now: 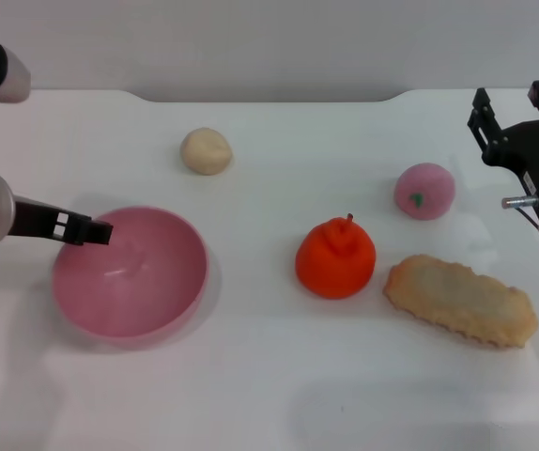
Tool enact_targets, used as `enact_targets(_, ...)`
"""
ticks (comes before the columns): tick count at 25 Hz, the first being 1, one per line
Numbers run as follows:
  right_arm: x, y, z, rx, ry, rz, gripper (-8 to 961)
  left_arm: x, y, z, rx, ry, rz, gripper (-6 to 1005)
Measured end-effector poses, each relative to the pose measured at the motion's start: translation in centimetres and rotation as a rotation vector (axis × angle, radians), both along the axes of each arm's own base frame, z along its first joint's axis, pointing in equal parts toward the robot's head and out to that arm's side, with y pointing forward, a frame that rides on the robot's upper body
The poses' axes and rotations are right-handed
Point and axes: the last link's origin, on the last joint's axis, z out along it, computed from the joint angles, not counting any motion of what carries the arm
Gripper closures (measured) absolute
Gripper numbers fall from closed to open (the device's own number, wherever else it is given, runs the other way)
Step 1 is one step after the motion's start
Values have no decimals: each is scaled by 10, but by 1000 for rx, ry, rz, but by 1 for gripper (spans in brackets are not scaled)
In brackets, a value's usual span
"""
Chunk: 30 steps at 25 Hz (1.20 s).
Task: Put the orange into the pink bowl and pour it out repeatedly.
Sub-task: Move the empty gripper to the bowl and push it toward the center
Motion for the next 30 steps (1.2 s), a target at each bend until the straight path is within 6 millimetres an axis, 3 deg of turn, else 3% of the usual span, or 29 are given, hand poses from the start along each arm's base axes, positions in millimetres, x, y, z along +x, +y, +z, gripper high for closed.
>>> enact_targets(25, -1, 1, -1, -3, 2, 3, 278, -19, 15, -29, -65, 1, 55, 190)
enact_targets(30, -2, 0, -1, -1, 6, 4, 278, -18, 18, -30, -86, -14, 61, 237)
